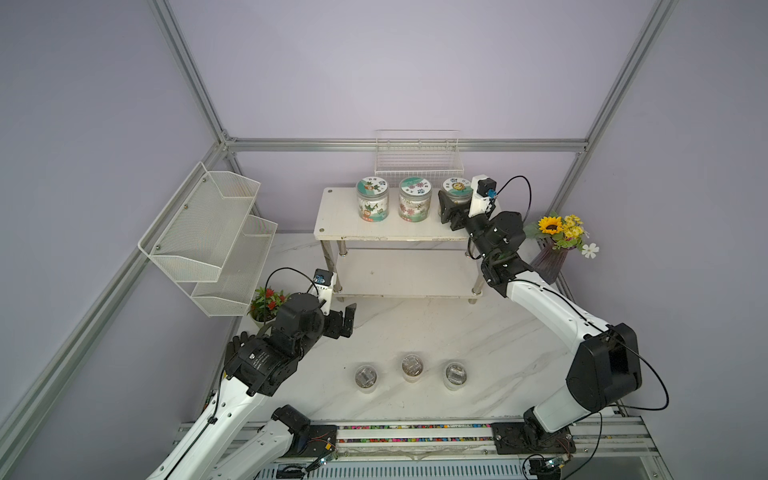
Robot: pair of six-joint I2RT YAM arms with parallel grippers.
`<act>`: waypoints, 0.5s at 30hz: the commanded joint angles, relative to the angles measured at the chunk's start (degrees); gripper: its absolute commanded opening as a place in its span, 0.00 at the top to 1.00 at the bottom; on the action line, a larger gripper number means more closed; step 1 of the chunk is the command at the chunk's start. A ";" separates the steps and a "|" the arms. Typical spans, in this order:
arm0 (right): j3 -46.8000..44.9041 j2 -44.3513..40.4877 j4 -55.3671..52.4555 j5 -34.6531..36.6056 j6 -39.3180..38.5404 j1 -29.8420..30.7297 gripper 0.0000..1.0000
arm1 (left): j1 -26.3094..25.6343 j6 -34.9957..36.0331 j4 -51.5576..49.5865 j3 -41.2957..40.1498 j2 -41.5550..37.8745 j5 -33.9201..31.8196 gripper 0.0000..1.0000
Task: Place the seed container on the shelf
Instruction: Place the seed jar on the shelf.
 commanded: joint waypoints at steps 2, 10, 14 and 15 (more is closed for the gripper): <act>0.07 -1.00 1.08 -0.37 -0.15 -0.32 0.14 | 0.56 0.71 2.46 0.15 -0.38 0.49 0.00; -0.22 -1.20 1.26 -0.99 -0.59 -0.31 0.07 | 0.62 0.77 2.80 0.15 -0.09 0.78 0.00; -0.18 -1.24 0.74 -1.06 -0.60 -0.31 0.03 | 0.71 0.75 2.90 0.23 0.09 0.93 0.00; -0.19 -1.35 0.54 -1.10 -0.55 -0.29 0.03 | 0.71 0.80 2.96 0.24 0.06 0.97 0.01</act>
